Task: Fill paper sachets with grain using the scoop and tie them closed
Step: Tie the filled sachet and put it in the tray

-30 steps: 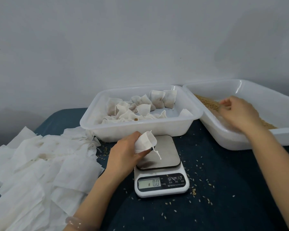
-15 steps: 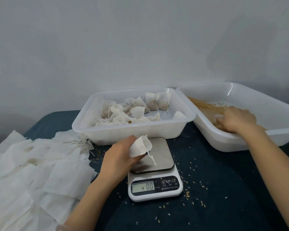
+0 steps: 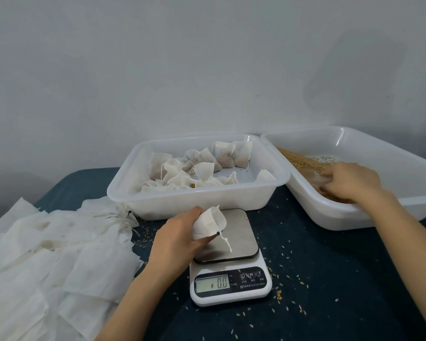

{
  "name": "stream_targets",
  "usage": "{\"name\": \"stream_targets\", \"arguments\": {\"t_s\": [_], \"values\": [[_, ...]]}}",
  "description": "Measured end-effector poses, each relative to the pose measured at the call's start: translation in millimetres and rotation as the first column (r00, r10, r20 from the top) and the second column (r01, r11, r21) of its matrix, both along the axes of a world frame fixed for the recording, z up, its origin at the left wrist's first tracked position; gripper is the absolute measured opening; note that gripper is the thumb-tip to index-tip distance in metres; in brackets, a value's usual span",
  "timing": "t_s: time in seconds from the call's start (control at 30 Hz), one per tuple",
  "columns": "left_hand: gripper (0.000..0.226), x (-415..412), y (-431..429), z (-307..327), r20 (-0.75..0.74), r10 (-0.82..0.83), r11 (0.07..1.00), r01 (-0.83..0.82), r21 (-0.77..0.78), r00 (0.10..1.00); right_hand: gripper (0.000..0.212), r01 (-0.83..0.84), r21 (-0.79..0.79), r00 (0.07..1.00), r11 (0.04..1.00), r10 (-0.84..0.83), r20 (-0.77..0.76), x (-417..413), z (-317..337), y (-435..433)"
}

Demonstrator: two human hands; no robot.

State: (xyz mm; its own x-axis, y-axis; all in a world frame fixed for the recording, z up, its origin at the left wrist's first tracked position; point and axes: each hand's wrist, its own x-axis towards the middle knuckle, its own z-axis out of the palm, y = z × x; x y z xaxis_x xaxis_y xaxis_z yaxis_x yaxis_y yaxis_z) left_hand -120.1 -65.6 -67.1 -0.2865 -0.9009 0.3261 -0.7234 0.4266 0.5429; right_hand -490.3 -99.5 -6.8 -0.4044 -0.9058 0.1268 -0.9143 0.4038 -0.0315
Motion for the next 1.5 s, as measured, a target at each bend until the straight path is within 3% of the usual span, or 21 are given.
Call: {"name": "stream_targets", "arguments": {"t_s": [0.1,0.2,0.47,0.63,0.77,0.97,1.07,1.2,1.4,1.5], "values": [[0.033,0,0,0,-0.011,-0.004,1.000,0.004,-0.001,1.000,0.024,-0.004,-0.024,0.989,1.000,0.007,0.150,-5,0,0],[0.032,0,1,1,-0.017,-0.008,1.000,0.008,0.001,1.000,0.027,0.066,-0.084,0.954,0.994,-0.038,0.297,-10,-1,-2],[0.030,1,2,3,-0.021,-0.012,1.000,0.012,-0.001,1.000,0.051,0.169,-0.190,0.857,0.967,-0.049,0.512,-15,0,-2],[0.024,0,1,2,-0.110,-0.015,1.000,0.017,0.015,0.994,0.026,0.133,-0.297,0.890,0.946,0.018,0.456,-12,4,3],[0.023,1,0,4,-0.238,-0.008,0.999,0.016,0.029,0.971,0.018,0.051,-0.441,0.918,0.896,0.132,0.375,-4,6,9],[0.014,2,-1,5,-0.262,0.031,0.999,-0.022,0.035,0.965,0.010,-0.224,-0.560,0.795,0.797,0.482,0.368,31,12,23],[0.017,3,-2,5,-0.247,0.067,0.997,-0.057,0.047,0.967,0.019,-0.331,-0.574,0.694,0.749,0.605,0.390,50,17,29],[0.028,7,-4,4,-0.265,0.119,0.992,-0.106,0.064,0.957,0.032,-0.446,-0.615,0.631,0.650,0.716,0.299,67,20,40],[0.023,7,-3,4,-0.200,0.146,0.989,-0.140,0.043,0.969,0.018,-0.572,-0.579,0.637,0.581,0.759,0.132,71,21,43],[0.020,6,-2,5,-0.147,0.147,0.989,-0.144,0.035,0.978,0.031,-0.620,-0.534,0.644,0.575,0.762,0.073,74,26,44]]}}
